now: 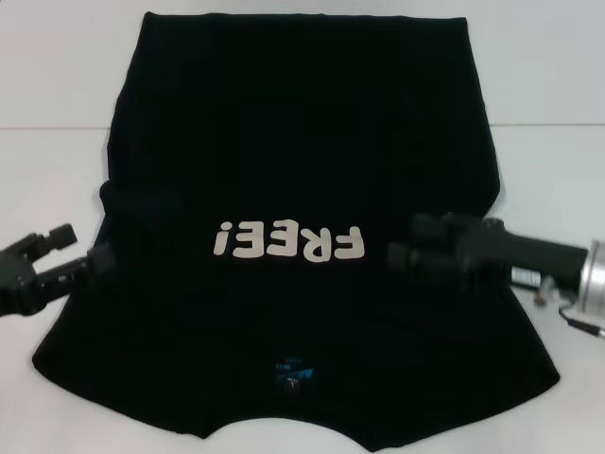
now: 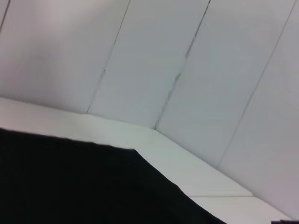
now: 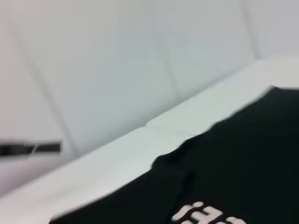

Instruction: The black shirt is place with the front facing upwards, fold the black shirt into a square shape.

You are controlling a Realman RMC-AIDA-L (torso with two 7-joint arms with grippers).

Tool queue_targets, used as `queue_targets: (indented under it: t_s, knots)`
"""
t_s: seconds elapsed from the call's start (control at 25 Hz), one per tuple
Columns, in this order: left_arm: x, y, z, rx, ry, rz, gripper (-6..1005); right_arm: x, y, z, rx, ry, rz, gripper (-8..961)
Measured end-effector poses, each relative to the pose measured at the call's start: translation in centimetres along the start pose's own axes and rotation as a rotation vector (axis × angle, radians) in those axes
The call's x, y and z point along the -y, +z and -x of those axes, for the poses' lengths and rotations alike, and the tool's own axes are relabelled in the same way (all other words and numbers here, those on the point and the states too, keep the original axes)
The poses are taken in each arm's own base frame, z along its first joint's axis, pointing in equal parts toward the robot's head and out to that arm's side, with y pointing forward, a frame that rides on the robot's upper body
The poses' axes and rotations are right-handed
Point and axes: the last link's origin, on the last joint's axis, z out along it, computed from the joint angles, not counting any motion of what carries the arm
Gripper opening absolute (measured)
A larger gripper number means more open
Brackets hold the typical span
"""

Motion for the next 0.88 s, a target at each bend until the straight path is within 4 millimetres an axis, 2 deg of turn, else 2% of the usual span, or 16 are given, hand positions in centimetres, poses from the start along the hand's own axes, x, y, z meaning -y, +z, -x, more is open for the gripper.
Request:
queue_targets:
  t_s: [0.12,0.28,0.44,0.64,0.88]
  knots:
    - [-0.4,-0.8,0.1,0.048,-0.061,0.042,940,-1.0,-0.9,-1.4,0.004,-0.168,0.034,785]
    - [-0.5,-1.8,0.6,0.183,-0.165,0.052,938,-1.6,-2.0,-2.9,-0.001,-0.272,0.047,786]
    - [-0.1,-2.2,0.8,0.325,-0.324,0.008,938,-1.9,-3.1,-4.2,-0.018,-0.308,0.035,787]
    - [0.8,-2.7,0.0,0.414,-0.483,-0.075,939,-2.2,-3.8,-5.7,-0.070,-0.350,0.040,789]
    - [2.0,-2.6,-0.4,0.499,-0.613,-0.191,938,-2.1,-4.4,-6.3,-0.097,-0.352,0.043,790]
